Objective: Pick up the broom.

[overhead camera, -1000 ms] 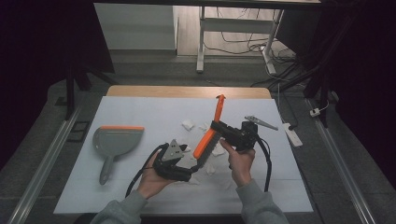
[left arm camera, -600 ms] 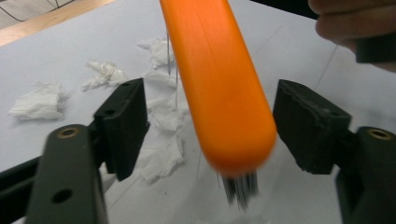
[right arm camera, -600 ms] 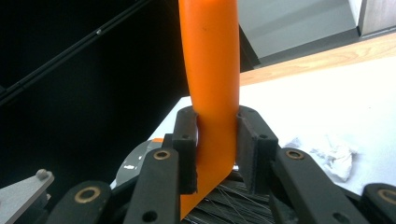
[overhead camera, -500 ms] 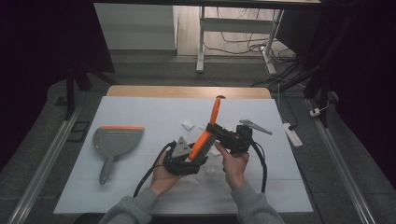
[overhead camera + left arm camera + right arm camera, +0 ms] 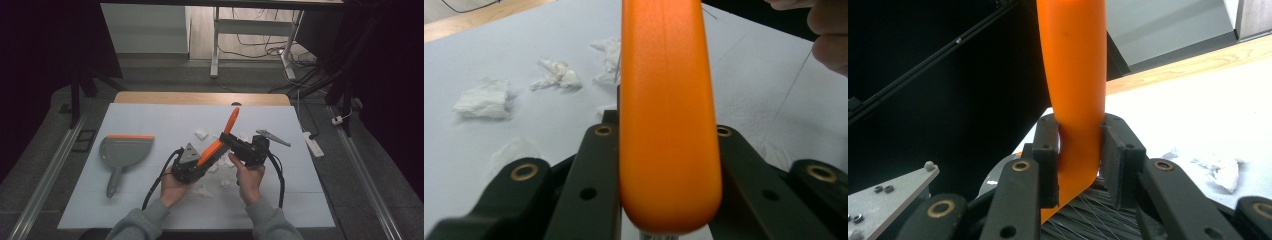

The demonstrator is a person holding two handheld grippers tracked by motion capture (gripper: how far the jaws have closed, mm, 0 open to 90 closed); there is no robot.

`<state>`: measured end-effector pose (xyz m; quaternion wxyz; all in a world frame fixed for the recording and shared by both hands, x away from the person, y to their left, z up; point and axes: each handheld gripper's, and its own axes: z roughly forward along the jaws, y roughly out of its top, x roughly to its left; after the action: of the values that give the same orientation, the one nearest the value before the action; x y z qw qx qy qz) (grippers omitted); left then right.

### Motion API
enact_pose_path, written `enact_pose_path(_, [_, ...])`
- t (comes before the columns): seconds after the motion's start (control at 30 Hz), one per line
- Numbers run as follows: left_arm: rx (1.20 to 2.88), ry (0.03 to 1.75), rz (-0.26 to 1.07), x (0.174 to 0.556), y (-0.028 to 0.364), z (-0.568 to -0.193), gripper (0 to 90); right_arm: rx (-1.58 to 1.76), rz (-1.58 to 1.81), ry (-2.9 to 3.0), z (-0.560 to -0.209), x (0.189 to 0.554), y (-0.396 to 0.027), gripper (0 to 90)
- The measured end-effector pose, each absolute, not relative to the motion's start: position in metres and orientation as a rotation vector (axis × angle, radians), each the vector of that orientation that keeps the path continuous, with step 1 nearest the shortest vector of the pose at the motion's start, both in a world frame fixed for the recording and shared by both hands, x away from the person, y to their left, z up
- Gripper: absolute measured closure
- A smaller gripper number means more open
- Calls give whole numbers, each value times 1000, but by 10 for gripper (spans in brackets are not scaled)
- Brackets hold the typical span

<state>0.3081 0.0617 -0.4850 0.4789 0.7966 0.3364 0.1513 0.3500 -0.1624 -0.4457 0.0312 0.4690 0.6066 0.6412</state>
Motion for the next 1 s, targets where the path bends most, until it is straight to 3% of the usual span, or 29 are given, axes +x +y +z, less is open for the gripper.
enact_pose_path(0.5, [1973, 804, 377, 309, 70, -483, 799, 1382, 1962, 1918, -445, 351, -159, 682])
enact_pose_path(0.57, [1981, 808, 373, 310, 72, -483, 799, 1363, 1942, 1938, -444, 352, -158, 648])
enact_pose_path(0.6, [1983, 811, 369, 310, 73, -483, 799, 1345, 1931, 1967, -444, 353, -158, 584])
enact_pose_path(1.0, [2047, 827, 358, 317, 90, -483, 798, 1142, 1794, 2120, -439, 352, -160, 438])
